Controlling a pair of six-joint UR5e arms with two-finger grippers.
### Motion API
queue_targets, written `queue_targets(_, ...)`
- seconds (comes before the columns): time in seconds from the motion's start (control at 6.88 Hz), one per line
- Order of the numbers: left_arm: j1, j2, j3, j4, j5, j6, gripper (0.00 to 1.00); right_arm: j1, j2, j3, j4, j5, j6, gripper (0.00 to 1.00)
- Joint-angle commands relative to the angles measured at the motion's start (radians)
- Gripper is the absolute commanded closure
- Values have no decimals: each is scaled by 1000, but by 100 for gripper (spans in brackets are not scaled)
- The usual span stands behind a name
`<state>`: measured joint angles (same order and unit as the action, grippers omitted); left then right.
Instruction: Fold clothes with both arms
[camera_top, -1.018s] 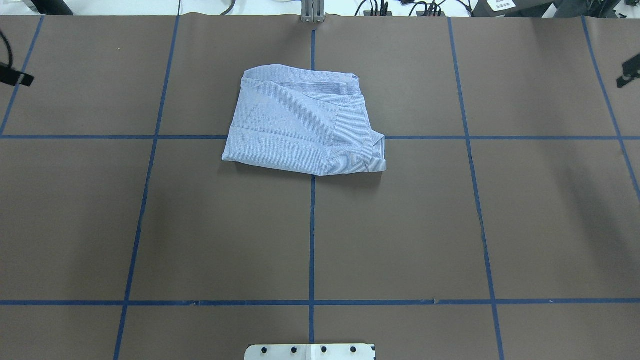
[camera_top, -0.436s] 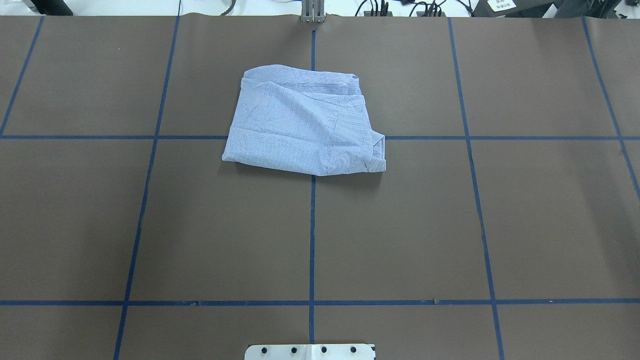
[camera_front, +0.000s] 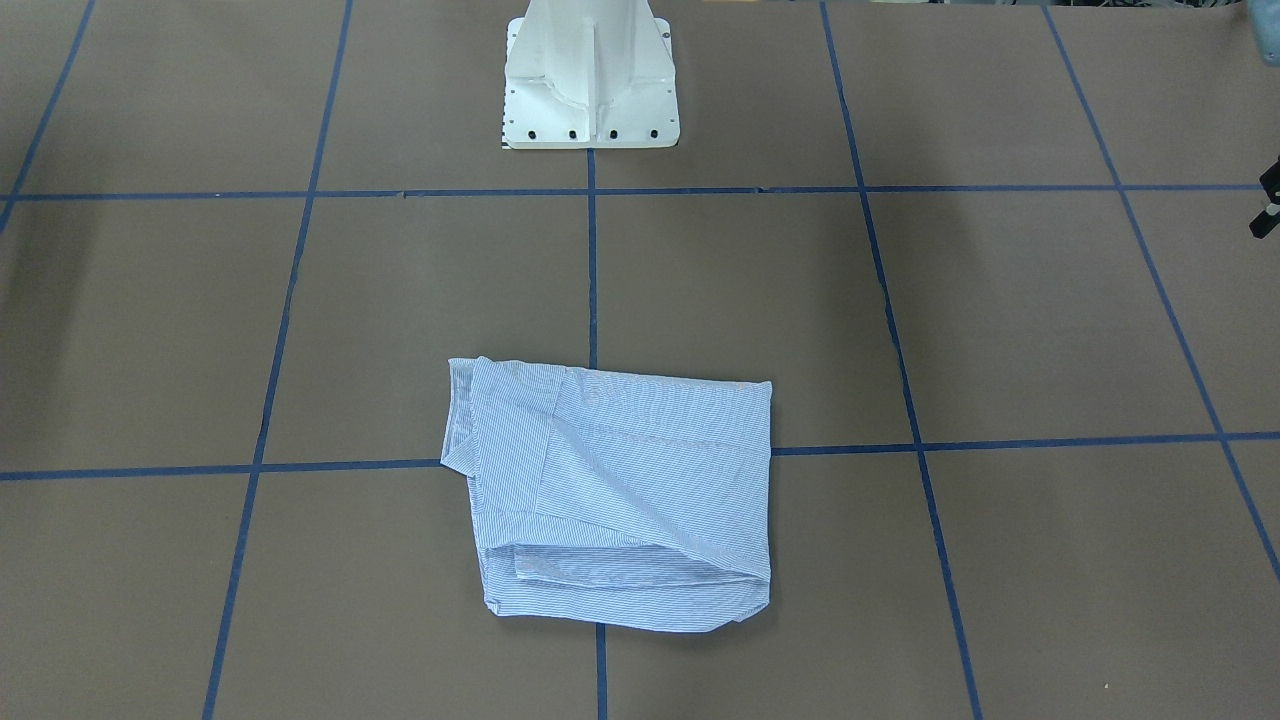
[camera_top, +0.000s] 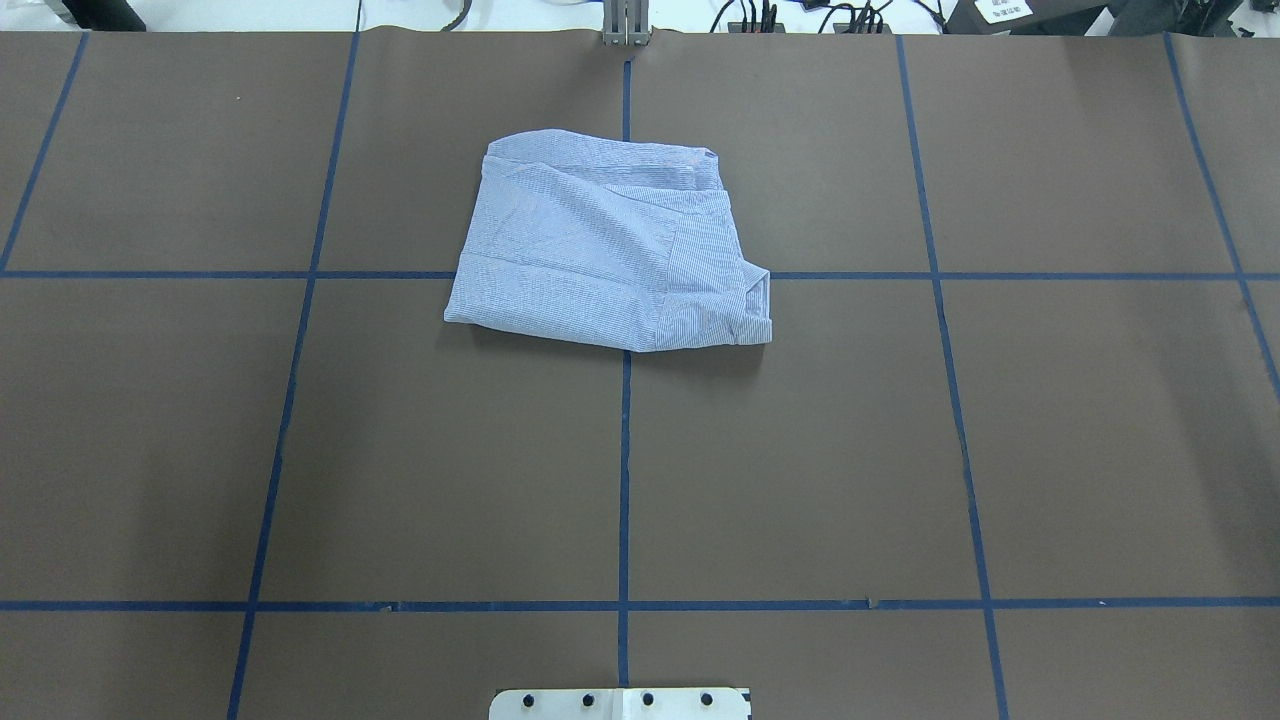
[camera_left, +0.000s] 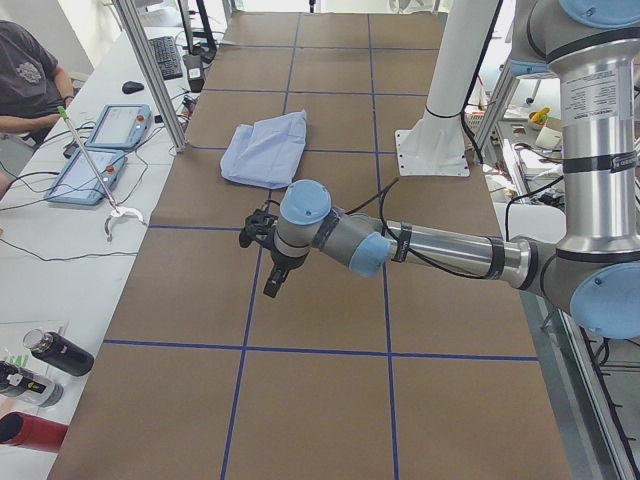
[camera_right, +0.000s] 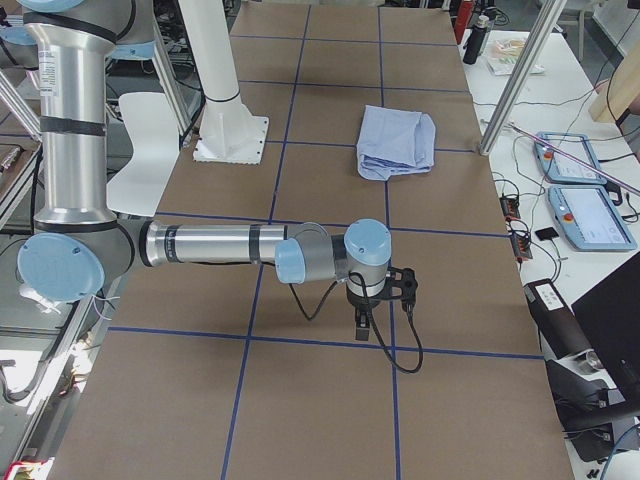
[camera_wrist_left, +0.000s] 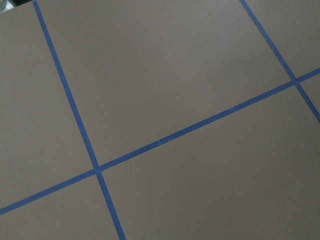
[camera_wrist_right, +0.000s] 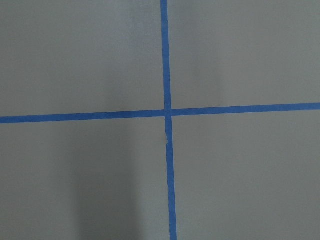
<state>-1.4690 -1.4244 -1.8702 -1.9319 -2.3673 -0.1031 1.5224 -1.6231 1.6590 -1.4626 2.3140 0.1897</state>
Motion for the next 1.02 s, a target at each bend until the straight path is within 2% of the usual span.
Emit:
queue_targets(0.0, 2, -10, -7, -12, 39, -10, 1, -1, -3, -9, 21, 14, 10, 0)
queue_targets(0.29, 3, -24, -15, -6, 36, -15, 1, -1, -6, 5, 19, 36, 5, 0)
queue_targets(0.58, 3, -16, -9, -10, 39, -13, 1, -1, -67, 49, 21, 22, 8, 0)
queue_targets(0.87, 4, -18, -18, -9, 48, -13, 1, -4, -70, 59, 18, 21, 4, 0)
